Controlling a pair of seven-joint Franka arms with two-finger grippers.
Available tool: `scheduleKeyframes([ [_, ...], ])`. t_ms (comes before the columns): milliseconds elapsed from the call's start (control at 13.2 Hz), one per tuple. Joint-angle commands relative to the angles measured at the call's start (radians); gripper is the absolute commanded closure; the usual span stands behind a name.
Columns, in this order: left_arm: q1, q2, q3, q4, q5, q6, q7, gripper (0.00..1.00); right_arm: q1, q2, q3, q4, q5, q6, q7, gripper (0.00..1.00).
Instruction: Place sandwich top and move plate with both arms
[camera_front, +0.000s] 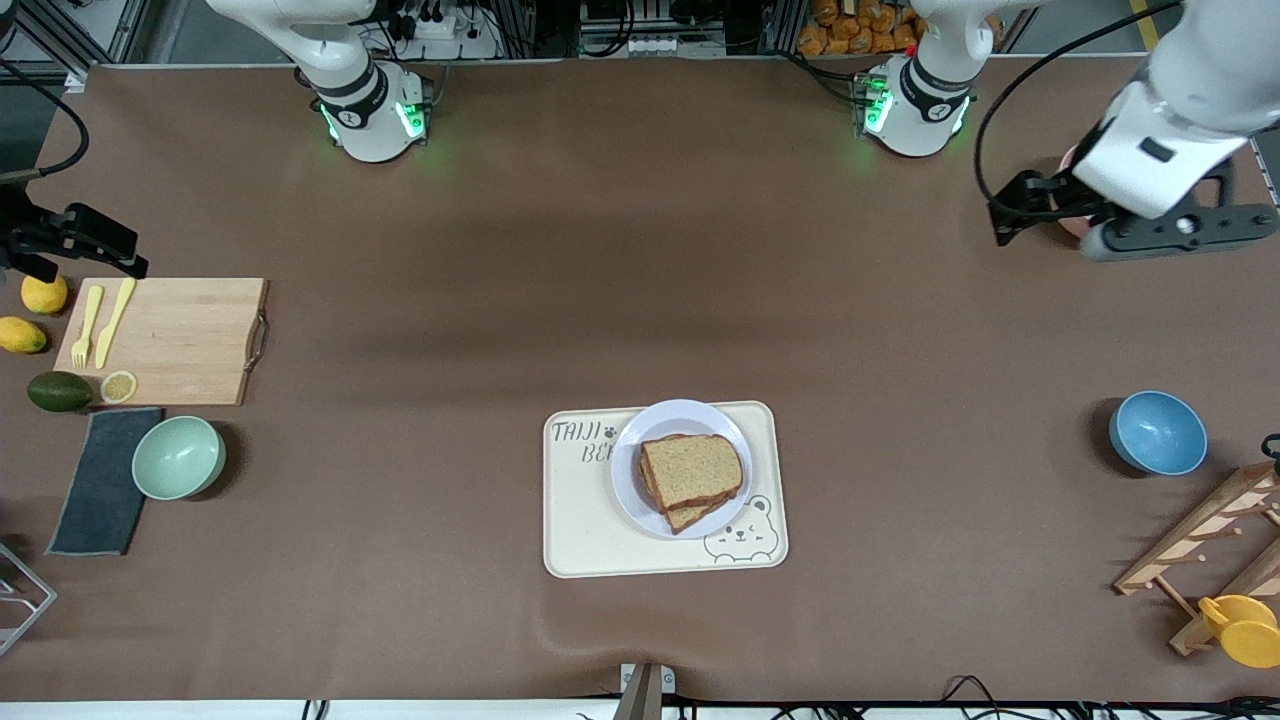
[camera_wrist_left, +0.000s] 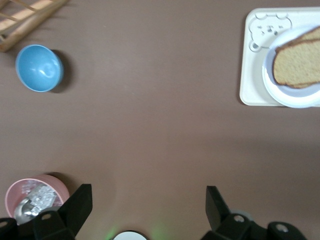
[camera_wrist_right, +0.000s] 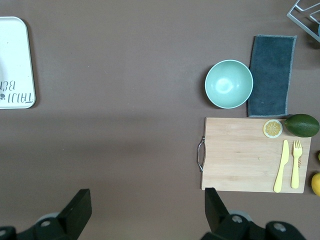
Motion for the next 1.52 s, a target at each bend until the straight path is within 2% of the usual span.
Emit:
scheduleKeyframes([
  [0, 0.014, 0.012, 0.026, 0.025, 0.024, -0.021, 0.034, 0.00, -0.017, -0.011, 0.009, -0.010, 0.018, 0.006, 0.014, 0.00],
  [532, -0.008, 0.004, 0.052, 0.028, 0.008, -0.009, 0.033, 0.00, -0.016, -0.011, 0.010, -0.010, 0.018, 0.008, 0.014, 0.00],
  [608, -0.034, 0.004, 0.099, 0.027, 0.001, 0.015, 0.039, 0.00, -0.016, -0.011, 0.009, -0.010, 0.020, 0.008, 0.014, 0.00],
  [760, -0.166, 0.004, 0.255, 0.027, -0.014, 0.034, 0.048, 0.00, -0.016, -0.011, 0.009, -0.010, 0.023, 0.008, 0.014, 0.00],
  [912, -0.214, 0.003, 0.317, 0.025, -0.015, 0.034, 0.065, 0.00, -0.017, -0.011, 0.009, -0.011, 0.023, 0.006, 0.014, 0.00],
  [1444, -0.216, -0.008, 0.311, 0.025, -0.011, 0.028, 0.073, 0.00, -0.017, -0.010, 0.009, -0.019, 0.023, 0.008, 0.014, 0.00],
])
